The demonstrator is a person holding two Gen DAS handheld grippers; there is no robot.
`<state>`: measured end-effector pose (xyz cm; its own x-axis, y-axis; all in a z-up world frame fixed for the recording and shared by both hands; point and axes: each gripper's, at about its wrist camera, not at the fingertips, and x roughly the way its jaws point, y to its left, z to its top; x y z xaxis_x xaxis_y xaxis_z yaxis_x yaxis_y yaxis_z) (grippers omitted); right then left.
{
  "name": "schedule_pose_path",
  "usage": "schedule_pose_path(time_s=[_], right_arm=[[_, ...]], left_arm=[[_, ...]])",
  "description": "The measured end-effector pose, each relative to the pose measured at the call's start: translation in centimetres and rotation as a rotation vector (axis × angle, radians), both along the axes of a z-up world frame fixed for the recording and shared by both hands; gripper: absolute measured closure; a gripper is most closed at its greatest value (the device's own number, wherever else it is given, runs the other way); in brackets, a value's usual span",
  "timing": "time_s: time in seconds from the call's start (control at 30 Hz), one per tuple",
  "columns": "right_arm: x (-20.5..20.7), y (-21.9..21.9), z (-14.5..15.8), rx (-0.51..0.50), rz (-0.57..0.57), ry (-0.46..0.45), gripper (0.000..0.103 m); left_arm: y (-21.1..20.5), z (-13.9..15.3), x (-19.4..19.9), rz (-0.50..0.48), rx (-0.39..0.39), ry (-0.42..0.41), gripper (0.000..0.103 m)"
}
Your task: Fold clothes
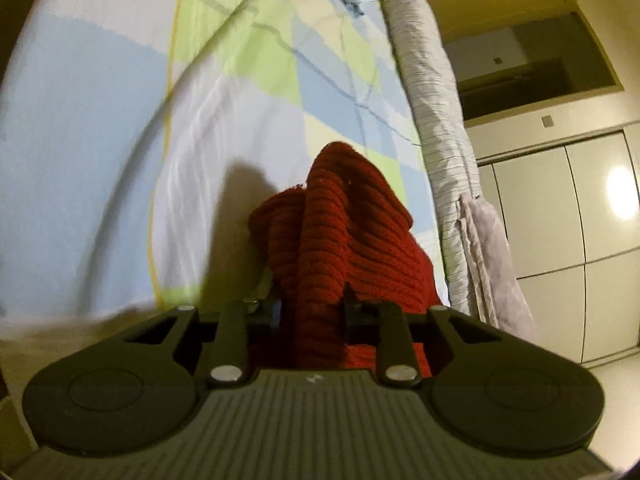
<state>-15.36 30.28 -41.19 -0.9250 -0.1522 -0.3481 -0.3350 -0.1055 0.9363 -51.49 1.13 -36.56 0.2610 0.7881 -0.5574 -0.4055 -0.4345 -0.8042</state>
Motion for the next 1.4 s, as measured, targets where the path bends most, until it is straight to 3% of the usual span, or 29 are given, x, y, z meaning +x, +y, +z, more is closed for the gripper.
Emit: schedule_pose_path(time_s=[0.13,0.3,0.53,0.93,1.1,1.4], right_arm=[[1.2,-2.6,1.9,-0.046,-0.065,0.035,0.067],[2.4,-6.0,6.7,-0.048,-0.134,0.052,0.067],[-1.0,-8.4,12.6,-0.069,-0.2,0.06,0.067],[-14.9,-11.0,19.9,-0.016,-0.469,0.117,0.067],[-19.4,-10.0,23.0,0.012,-0.535,0.152,0.067],[-22.3,-5.8,27.9,0.089,-0.539,0.198,0.067]], left_arm=[[-1.2,3.6,0.2,-0.023,0.017,0.014,0.083],[-2.9,8.7,-0.3,-0.049,0.038,0.002,0.083],[-3.3,14.6,-5.4,-0.068,0.052,-0.023,0.083],[5.9,23.4,-22.6,-0.352,0.145,0.065,0.083],[9.7,26.4,-26.1,-0.38,0.199,0.077,0.083],[13.1,30.6,-28.7,-0.348,0.284,0.086,0.083]])
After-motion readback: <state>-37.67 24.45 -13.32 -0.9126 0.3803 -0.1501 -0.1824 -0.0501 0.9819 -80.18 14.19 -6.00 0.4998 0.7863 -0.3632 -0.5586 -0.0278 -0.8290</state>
